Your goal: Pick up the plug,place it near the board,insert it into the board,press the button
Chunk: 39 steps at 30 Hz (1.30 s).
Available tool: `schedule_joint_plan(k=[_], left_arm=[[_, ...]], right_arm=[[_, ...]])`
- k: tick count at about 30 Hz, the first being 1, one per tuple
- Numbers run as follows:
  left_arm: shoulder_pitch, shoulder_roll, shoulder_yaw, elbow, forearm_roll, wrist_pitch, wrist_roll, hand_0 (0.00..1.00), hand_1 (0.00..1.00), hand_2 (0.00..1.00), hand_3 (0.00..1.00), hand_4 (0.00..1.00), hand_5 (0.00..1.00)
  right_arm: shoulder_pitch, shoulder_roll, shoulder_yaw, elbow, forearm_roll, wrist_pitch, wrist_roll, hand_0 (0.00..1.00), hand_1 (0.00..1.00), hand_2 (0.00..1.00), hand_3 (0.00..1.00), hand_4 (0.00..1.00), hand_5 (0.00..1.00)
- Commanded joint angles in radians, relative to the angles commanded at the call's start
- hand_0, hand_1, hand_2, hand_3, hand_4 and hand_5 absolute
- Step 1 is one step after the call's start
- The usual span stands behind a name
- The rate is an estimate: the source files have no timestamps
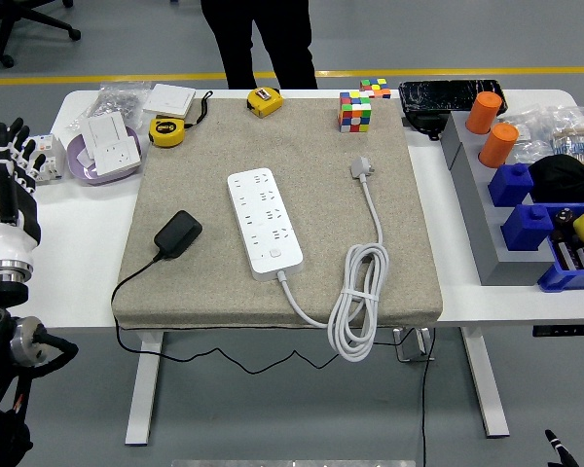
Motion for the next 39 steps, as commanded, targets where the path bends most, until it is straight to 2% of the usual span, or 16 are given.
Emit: schedule_joint_plan(k=[2,5,10,13,18,25,35,39], left_arm=[[0.015,0.008,-0.004,-0.003,-0.027,-0.002,0.002,0.880,0.911,0.876,0.878,0.998,0.998],[0.033,0.016,-0.005,-0.005,-0.017,-0.004,0.009,0.880,0.911,0.876,0.878,0.998,0.998],[0.053,0.016,0.003,-0.009,0.060,0.001,0.029,0.875,0.901,0.870,0.872,0.998,0.998],[0.061,0.019,0.010,-0.019,0.115,0.006,0.042,0.868,0.899,0.864,0.870,0.998,0.998],[0.071,0.032,0.020,-0.030,0.149,0.011,0.054,0.868,0.899,0.864,0.870,0.998,0.998],[0.064,0.052,0.020,-0.034,0.172,0.012,0.065,0.867,0.897,0.859,0.866,0.998,0.998],[0.031,0.079,0.030,-0.043,0.207,0.018,0.075,0.866,0.897,0.859,0.865,0.998,0.998],[0.018,0.086,0.037,-0.040,0.230,0.025,0.077,0.863,0.897,0.859,0.865,0.998,0.998]], right_arm=[[0.002,0.002,-0.009,0.000,0.004,0.001,0.001,0.959,0.836,0.765,0.786,0.998,0.998],[-0.002,0.003,-0.029,0.000,0.012,0.002,0.004,0.959,0.836,0.765,0.786,0.998,0.998],[-0.016,-0.008,-0.052,0.000,0.014,0.002,0.006,0.960,0.836,0.766,0.787,0.998,0.998],[-0.010,-0.026,-0.088,0.000,0.029,0.006,0.008,0.959,0.838,0.777,0.795,0.998,0.998],[0.023,-0.069,-0.165,0.000,0.058,0.012,0.012,0.959,0.838,0.777,0.795,0.998,0.998],[0.049,-0.103,-0.265,0.000,0.109,0.009,0.030,0.959,0.846,0.796,0.812,0.998,0.998],[0.073,-0.135,-0.560,0.009,0.332,-0.011,0.095,0.960,0.848,0.797,0.814,0.998,0.998],[0.083,-0.157,-0.583,0.032,0.327,-0.018,0.095,0.961,0.848,0.800,0.818,0.998,0.998]])
